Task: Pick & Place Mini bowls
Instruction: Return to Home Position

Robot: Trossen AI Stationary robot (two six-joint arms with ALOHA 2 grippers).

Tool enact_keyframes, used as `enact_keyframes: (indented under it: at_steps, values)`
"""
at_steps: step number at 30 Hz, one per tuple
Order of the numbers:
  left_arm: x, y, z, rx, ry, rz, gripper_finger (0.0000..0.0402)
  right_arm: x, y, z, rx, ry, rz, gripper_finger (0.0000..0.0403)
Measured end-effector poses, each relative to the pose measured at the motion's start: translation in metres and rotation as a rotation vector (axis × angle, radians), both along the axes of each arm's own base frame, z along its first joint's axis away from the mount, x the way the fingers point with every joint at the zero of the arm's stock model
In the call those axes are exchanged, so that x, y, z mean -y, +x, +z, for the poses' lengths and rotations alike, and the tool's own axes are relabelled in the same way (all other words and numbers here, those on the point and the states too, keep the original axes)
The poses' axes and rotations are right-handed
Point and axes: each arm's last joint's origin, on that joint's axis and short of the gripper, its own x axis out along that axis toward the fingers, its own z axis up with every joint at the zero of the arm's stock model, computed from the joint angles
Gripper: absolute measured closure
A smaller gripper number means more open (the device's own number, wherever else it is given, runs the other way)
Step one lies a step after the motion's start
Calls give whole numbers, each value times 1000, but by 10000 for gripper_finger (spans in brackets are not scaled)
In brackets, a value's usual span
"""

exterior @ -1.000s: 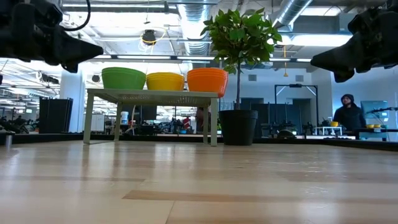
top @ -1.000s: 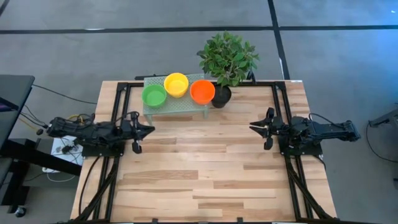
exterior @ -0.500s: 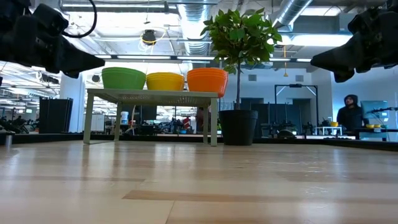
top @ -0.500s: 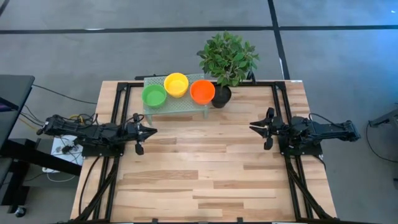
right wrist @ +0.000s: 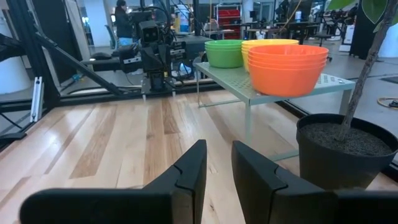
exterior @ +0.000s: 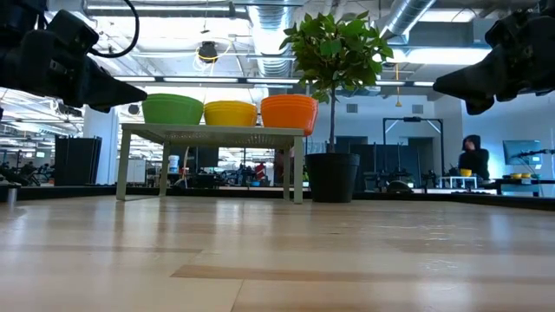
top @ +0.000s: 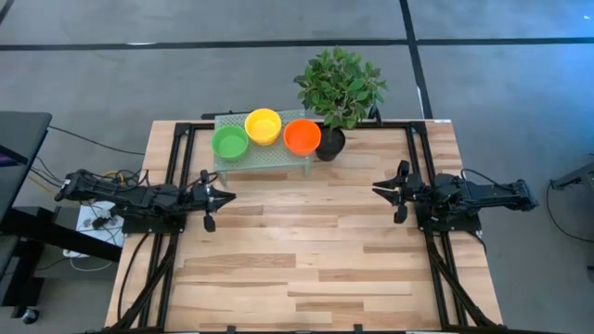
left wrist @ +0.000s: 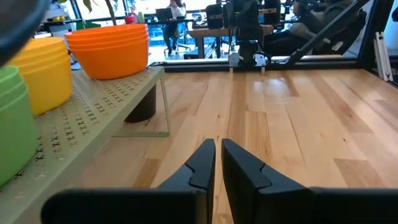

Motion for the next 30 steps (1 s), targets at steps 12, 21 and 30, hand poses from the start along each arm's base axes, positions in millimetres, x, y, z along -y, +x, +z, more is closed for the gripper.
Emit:
enact_keyframes:
  at_steps: [12,21,30]
  values:
    - [0,0,0,3,-1,0,372,0,0,0,0,0,0,332]
    - [0,0,1,8,-2,0,372,0,0,0,0,0,0,332]
    - [0,0,1,10,-2,0,372,0,0,0,0,0,0,332]
